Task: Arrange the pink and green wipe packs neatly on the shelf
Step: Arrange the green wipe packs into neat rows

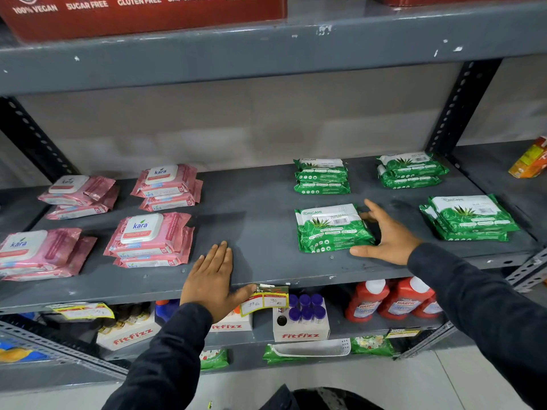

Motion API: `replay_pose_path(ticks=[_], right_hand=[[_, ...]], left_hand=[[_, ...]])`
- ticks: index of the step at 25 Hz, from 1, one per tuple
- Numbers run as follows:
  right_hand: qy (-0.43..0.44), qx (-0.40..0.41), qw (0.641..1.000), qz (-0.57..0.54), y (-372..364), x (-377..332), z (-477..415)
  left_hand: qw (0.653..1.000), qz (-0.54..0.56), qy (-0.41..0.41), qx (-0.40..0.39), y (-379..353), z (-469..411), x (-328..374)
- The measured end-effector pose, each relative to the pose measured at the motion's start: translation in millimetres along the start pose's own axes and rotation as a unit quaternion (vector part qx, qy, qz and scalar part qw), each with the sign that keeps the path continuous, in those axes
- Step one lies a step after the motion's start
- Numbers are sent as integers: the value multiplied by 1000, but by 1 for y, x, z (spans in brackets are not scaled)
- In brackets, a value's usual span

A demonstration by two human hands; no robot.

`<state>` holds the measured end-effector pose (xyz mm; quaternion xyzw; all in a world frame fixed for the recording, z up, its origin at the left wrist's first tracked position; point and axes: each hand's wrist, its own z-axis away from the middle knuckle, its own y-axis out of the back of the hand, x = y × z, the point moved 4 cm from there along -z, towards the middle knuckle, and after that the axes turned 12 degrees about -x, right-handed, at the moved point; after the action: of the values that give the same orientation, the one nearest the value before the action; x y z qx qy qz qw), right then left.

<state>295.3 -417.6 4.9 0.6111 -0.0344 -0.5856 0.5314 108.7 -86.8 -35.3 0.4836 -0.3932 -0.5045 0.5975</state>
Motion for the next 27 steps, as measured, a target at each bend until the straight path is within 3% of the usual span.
replay_pose_path(ticks=[17,21,23,25,27], right_hand=[[7,-13,1000,24,7,6,14],[20,0,999,28,-6,6,18],[26,14,1000,8,-10,8,18],[31,27,999,-15,-13,7,17],[33,26,998,-37,-16,6,18]], left_hand=[[1000,10,7,-9,0,1,0],[992,129,7,3,14,3,13],[961,275,-15,14,23,1,38],[891,453,-29,-6,28,-5,74],[835,547,-46,-31,33,-15,106]])
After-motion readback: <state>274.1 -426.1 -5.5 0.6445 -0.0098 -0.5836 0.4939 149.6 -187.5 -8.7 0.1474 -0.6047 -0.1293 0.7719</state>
